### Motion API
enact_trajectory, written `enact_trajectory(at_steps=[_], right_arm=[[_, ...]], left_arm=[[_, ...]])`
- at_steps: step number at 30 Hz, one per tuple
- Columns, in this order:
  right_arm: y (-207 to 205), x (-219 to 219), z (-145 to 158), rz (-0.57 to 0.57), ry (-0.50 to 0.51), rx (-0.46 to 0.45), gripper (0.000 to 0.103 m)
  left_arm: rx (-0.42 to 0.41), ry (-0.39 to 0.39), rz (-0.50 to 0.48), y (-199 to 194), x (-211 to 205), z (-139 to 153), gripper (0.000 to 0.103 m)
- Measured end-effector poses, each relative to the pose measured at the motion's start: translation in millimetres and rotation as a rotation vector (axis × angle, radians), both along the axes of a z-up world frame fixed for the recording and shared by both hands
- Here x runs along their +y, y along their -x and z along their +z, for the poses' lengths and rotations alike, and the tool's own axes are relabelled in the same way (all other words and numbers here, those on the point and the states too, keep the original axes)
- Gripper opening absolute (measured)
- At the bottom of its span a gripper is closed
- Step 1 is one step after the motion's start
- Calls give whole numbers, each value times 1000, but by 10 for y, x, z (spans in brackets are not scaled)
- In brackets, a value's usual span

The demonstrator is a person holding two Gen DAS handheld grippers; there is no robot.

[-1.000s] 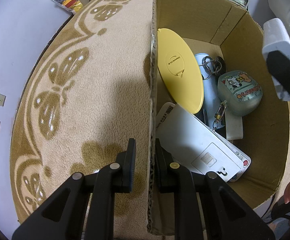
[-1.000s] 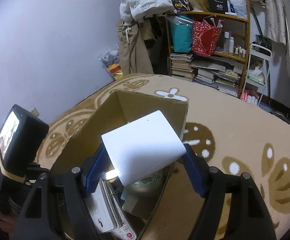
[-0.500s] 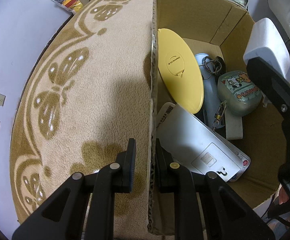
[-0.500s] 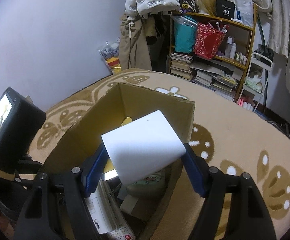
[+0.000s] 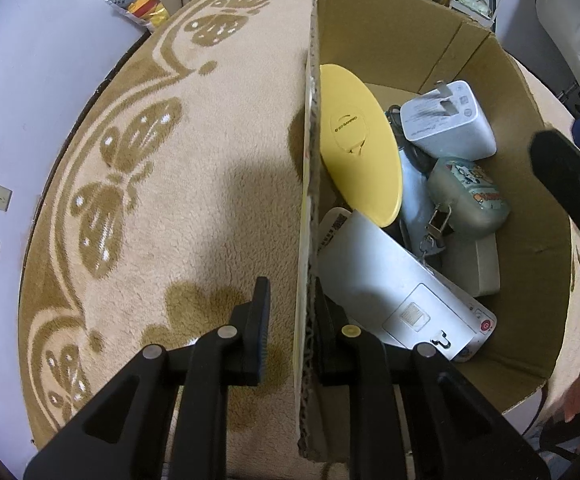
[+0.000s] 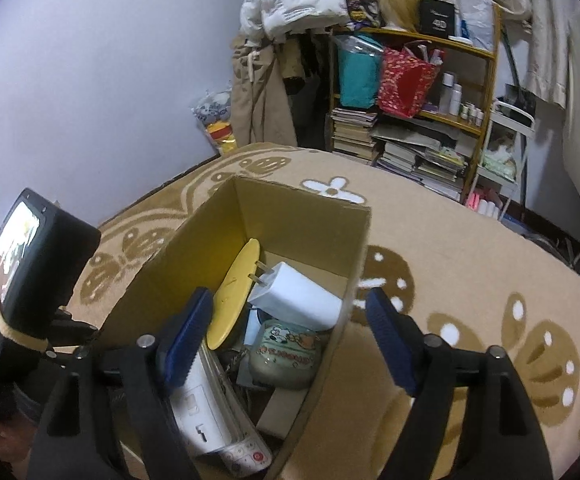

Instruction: Organize rigid objects

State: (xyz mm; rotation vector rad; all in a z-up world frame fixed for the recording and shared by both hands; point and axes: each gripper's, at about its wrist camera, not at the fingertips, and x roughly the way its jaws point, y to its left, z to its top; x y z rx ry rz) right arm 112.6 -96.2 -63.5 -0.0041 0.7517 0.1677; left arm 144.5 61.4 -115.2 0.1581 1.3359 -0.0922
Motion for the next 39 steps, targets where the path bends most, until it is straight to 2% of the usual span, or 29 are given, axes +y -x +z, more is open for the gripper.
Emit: enact_trajectory(at_steps=[7,12,14,16,19,22,24,26,28,29,30,33,39], right_arm=[[162,-257,-17,-94,-74,38,87],[304,-341,21,-115,-62,38,87],[356,-387,67,-128,-79,40,89],[421,-439,133,-146,-95,32,96],[512,-491,216,-166,-98,19,100],[615,-523,282,-170,-96,8,103],[676,-543,325,-171,-81,8,103],[735,-555,357,-175,-75,6,103],[808,-574,402,-180,-71,0,103],[833,-572,416,-181,-70,-3,103],[873,-584,444,-185,-68,-9,103],[1005,-596,516,-188,-62,-33,103],[1257,-614,682,-195,-48,-75,103]], left_arm=[[-50,31,25,0,18,127,18],[-84,25,10,66,-16,242,18],[-104,38,3,99,-28,303,18],[-129,59,-3,147,-42,383,18],[-171,67,-14,236,-64,523,23],[-224,59,-23,346,-73,658,35],[-256,72,-27,420,-66,747,50],[-285,87,-22,487,-50,826,55],[-315,86,-26,562,-49,910,69],[-338,97,-45,620,-60,969,82],[-361,106,-64,667,-71,1022,88],[-445,65,-80,831,-95,1189,96],[-528,72,-87,1111,-69,1428,98]])
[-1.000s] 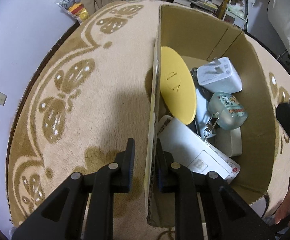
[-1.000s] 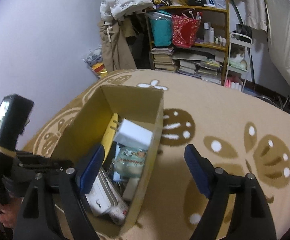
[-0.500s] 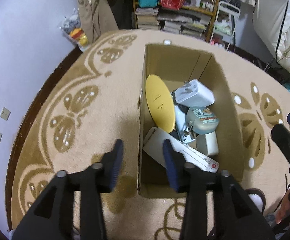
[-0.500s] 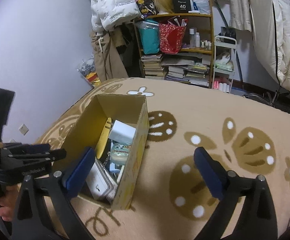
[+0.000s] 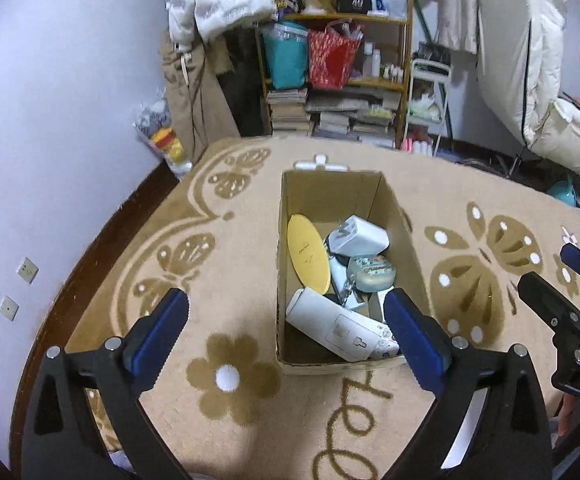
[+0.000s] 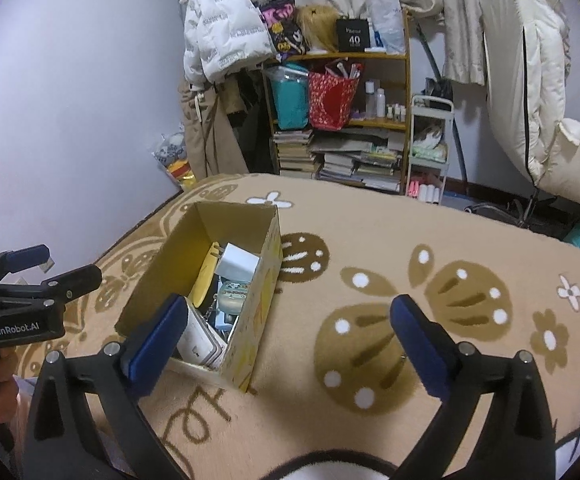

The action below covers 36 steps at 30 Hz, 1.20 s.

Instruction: Organize rigid objects

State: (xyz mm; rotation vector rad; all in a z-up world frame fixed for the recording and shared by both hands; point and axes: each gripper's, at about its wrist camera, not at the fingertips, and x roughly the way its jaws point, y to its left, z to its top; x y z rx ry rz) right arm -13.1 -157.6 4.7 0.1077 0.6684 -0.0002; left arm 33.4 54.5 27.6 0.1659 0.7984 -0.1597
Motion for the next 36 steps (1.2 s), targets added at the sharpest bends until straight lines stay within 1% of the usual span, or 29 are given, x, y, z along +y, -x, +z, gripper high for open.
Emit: enact_trajectory(at_steps=[1,3,5,12,17,19,23,31,36], right_arm=[[33,2,23,-1,2,-8,103],[136,-21,96,-1,2,-30,103],[211,-31,139,-4,0,-45,103],[457,-38,215,-7,-3,-73,103],[627,-65,152,-10,-8,-89,103],[669,-66,115,5,-18,-91,103],[734,-65,62,-2,-13,-103,103],[758,-144,-50,-19,-46,-113,103],[783,-167,-124,-43,-34,-120,103]], left_arm=[[-35,-12,-4,70,-4,36,99],[-79,-45,-13,175,-29,80,99],[-111,-64,-24,293,-41,131,99],[-163,-70,-39,577,-65,226,99],[-153,-62,-45,723,-116,204,101],[-160,-66,-44,766,-137,177,101],[-163,-59,-40,827,-132,104,101],[-190,-49,-4,820,-106,-18,101],[-166,-43,-19,773,-122,-108,101]])
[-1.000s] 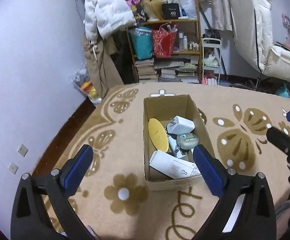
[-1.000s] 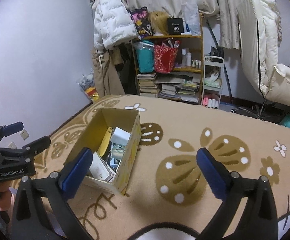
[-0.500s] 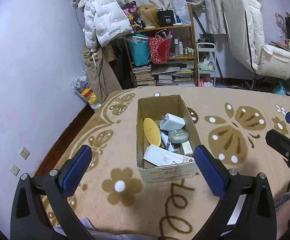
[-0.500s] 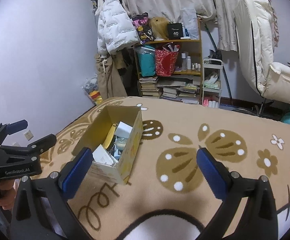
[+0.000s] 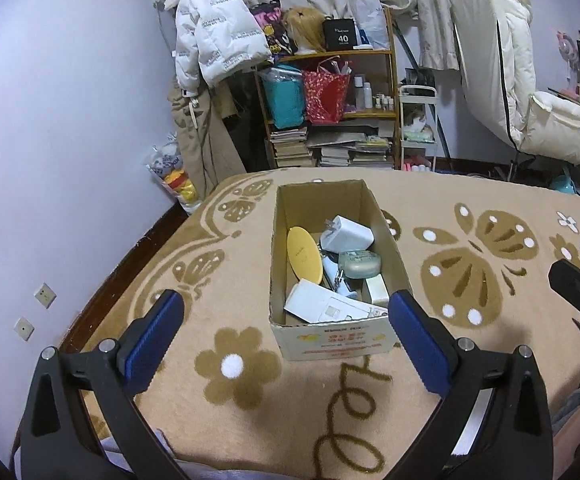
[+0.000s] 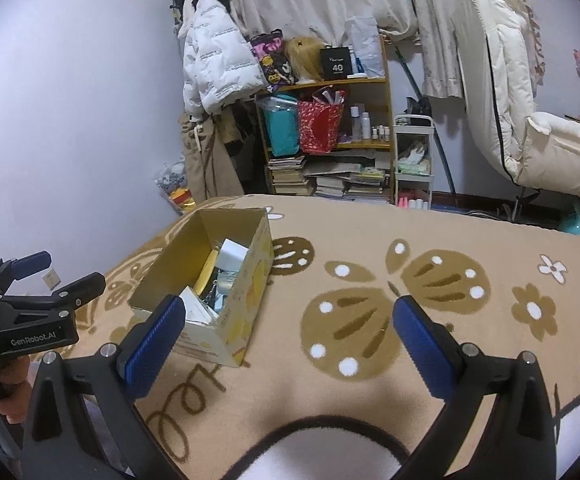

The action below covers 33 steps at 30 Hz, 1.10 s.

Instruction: Organize rigid objects

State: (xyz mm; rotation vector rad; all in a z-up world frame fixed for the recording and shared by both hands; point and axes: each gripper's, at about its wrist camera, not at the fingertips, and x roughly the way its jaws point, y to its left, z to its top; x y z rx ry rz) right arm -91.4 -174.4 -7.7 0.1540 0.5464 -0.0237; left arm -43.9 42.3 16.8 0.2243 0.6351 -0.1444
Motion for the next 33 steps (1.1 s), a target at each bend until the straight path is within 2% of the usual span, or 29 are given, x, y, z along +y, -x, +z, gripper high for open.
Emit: enact_trajectory(at_steps=[9,21,33], right_arm=[[0,-29,-69,-20,-13,0,103],[-72,-82,-132,-15,-43,44,103],[-56,-85,-135,-22,-36,42,103]], left_arm=[[2,4,-30,-25,-50,-71,101],[14,26,-31,-6,-31,-99,101],[22,15,-24,-3,-14,-116,101]])
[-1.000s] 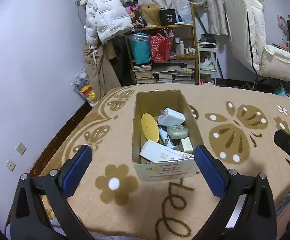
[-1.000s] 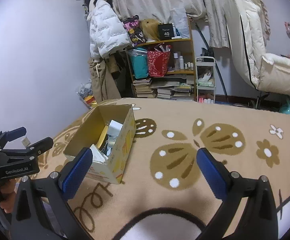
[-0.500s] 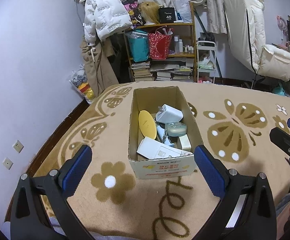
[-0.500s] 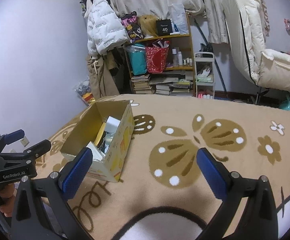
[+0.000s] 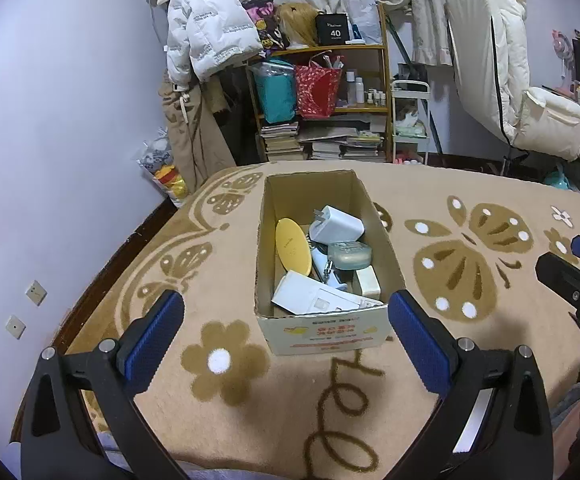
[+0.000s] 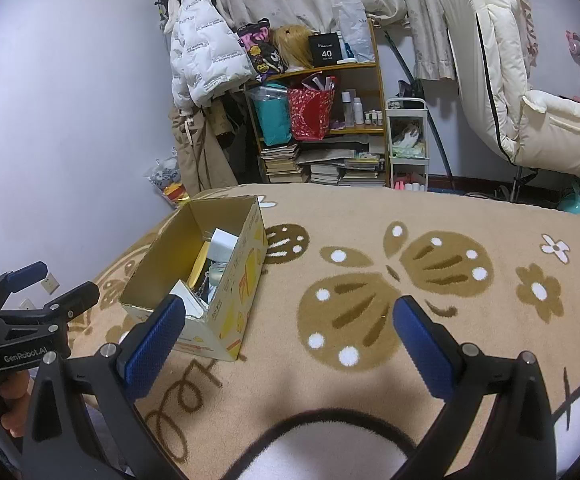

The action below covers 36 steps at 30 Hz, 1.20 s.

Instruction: Organize rigid objects

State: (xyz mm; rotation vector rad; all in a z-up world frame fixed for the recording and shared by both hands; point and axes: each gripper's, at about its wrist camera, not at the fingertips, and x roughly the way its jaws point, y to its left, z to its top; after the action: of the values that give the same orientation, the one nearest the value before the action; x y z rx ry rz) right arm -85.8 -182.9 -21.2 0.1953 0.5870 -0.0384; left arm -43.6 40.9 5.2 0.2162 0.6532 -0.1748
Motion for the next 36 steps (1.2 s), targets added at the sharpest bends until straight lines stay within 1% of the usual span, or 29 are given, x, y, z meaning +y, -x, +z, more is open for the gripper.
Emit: enact_trajectory(at_steps=[17,26,36], right_arm=[[-3,18,-26,10,-5,15,103],[-5,13,-44,6,-2,19,103],[-9,21,-38,5,0,19,103]], left_arm=[[-4,6,3,-5,22,19,101],[-15,-12,8,18,-4,16,101],[-15,-1,20,13,25,18,101]])
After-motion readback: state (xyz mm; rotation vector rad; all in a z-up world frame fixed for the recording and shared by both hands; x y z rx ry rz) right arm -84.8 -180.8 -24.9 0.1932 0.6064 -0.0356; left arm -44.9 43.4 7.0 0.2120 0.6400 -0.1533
